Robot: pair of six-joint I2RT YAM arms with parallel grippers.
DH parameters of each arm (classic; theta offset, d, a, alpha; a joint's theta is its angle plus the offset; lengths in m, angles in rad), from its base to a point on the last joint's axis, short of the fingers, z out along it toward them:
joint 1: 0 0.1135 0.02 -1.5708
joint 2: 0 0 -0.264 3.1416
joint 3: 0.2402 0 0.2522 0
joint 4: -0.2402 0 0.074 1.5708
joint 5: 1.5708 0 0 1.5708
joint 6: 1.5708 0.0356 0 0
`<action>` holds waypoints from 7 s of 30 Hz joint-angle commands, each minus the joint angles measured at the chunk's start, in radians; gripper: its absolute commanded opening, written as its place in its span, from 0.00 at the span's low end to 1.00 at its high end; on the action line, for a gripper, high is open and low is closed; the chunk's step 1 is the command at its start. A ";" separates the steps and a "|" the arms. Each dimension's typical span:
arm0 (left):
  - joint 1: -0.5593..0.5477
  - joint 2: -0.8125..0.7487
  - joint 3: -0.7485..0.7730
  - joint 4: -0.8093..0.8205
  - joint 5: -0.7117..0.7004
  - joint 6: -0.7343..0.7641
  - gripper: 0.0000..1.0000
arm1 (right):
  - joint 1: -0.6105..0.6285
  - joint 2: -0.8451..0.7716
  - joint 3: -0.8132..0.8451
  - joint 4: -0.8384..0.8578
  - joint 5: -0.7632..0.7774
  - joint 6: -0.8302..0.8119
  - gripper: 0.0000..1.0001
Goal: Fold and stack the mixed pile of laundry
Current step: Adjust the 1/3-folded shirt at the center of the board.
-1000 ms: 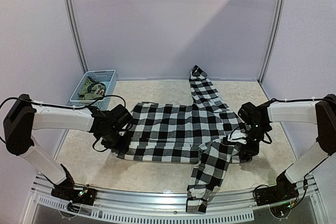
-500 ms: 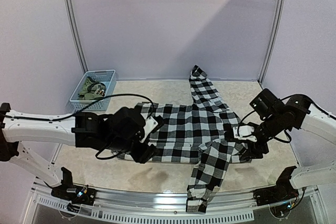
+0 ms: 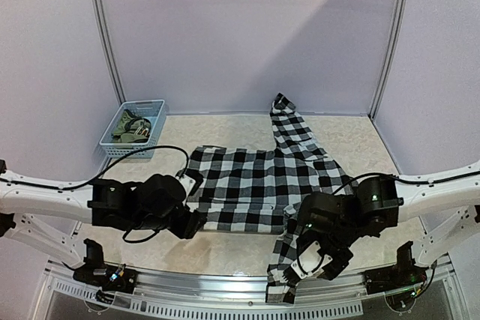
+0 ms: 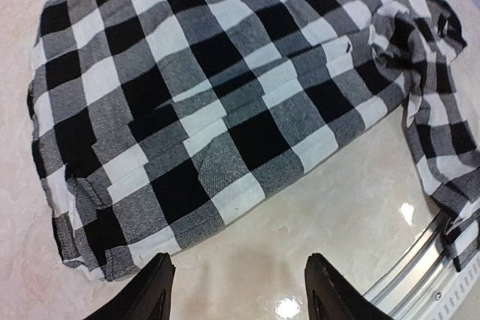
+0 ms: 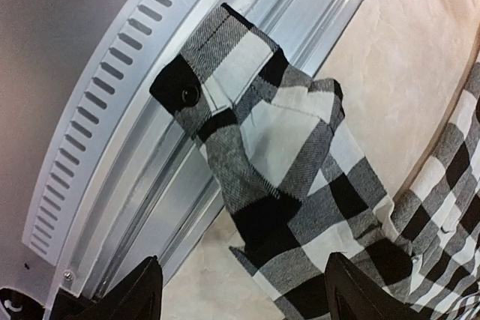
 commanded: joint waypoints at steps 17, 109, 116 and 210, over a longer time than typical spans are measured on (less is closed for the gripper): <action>-0.029 -0.144 0.107 -0.142 -0.163 0.085 0.61 | 0.117 0.186 -0.033 0.303 0.196 -0.071 0.17; -0.259 0.489 0.070 1.242 -0.726 2.060 0.58 | -0.606 0.585 0.744 -0.098 -0.647 0.036 0.04; -0.226 0.482 0.112 1.084 -0.734 1.965 0.38 | -0.606 0.580 0.745 -0.109 -0.644 0.032 0.04; 0.353 0.349 0.612 -0.222 -0.207 0.505 0.49 | -0.861 0.378 0.458 0.002 -0.407 0.128 0.61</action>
